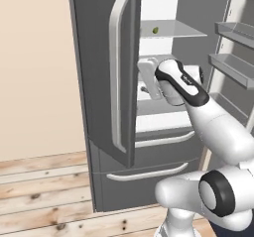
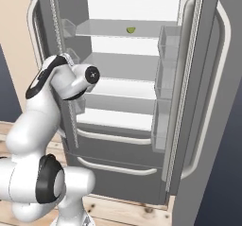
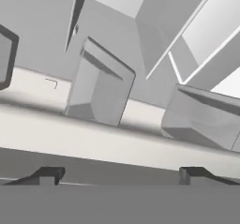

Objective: There is a bowl on the dining counter. Grab a lemon wedge from the fridge and place it in the bowl. Then get the liquor bottle and glass cup from the cabinet and place them next to the bowl.

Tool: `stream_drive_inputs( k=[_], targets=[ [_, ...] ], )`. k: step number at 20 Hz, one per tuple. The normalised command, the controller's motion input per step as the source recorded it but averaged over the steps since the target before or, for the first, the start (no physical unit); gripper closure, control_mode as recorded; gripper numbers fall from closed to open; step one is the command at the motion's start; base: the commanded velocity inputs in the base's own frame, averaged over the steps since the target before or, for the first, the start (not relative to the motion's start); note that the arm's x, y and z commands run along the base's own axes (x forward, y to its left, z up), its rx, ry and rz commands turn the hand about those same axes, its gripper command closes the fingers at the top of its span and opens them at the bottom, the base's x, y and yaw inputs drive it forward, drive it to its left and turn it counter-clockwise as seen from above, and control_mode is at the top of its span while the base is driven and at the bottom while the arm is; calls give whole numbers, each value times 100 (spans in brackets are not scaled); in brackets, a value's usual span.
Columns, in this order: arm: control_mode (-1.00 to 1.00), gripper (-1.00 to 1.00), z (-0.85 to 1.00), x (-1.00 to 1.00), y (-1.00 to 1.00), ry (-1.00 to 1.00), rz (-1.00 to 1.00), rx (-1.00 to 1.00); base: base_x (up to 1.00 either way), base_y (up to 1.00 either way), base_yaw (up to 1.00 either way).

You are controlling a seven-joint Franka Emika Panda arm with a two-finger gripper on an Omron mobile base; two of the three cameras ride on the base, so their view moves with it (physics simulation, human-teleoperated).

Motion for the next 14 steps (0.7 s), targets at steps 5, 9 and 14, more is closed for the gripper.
stream_drive_inputs(
  k=[5,9,14],
  targets=[
    [-100,-100,0,-4,92,6,15,0,0,0,0],
    [-100,-100,0,-19,93,3,16,0,0,0,0],
    [-100,-100,0,-31,94,0,14,-1,0,0,0]
  ],
)
